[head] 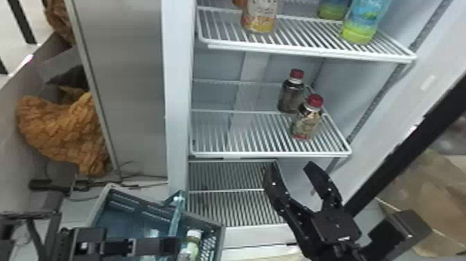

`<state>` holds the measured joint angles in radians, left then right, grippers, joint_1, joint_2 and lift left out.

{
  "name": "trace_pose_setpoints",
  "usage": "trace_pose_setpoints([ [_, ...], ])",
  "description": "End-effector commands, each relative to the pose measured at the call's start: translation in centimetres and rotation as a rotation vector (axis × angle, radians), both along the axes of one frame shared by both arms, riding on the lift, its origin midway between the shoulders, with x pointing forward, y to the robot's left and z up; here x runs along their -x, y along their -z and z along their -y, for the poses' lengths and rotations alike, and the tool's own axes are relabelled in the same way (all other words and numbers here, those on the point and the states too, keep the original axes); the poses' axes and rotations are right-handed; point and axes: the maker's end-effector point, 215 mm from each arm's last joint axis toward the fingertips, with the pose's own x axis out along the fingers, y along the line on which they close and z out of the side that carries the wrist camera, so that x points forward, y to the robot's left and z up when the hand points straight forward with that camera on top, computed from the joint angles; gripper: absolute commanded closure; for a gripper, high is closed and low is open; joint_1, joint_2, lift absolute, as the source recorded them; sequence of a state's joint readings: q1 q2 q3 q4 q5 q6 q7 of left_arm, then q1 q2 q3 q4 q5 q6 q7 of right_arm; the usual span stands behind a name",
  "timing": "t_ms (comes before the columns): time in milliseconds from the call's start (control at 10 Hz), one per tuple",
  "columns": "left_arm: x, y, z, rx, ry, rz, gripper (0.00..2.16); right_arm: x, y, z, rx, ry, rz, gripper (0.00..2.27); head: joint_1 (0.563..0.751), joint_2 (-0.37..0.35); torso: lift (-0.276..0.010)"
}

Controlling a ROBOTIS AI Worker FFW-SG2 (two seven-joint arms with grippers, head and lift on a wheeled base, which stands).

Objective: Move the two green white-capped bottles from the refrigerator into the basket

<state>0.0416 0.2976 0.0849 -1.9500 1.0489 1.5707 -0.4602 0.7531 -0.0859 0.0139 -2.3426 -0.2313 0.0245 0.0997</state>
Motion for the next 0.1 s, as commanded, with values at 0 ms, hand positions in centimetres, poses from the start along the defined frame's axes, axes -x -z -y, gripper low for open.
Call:
trace_pose_setpoints([
  [0, -0.04, -0.06, 0.04, 0.0, 0.001, 0.002, 1.17, 0.01, 0.01, 0.0, 0.0, 0.0, 0.0, 0.3, 0.695, -0.215, -0.263],
])
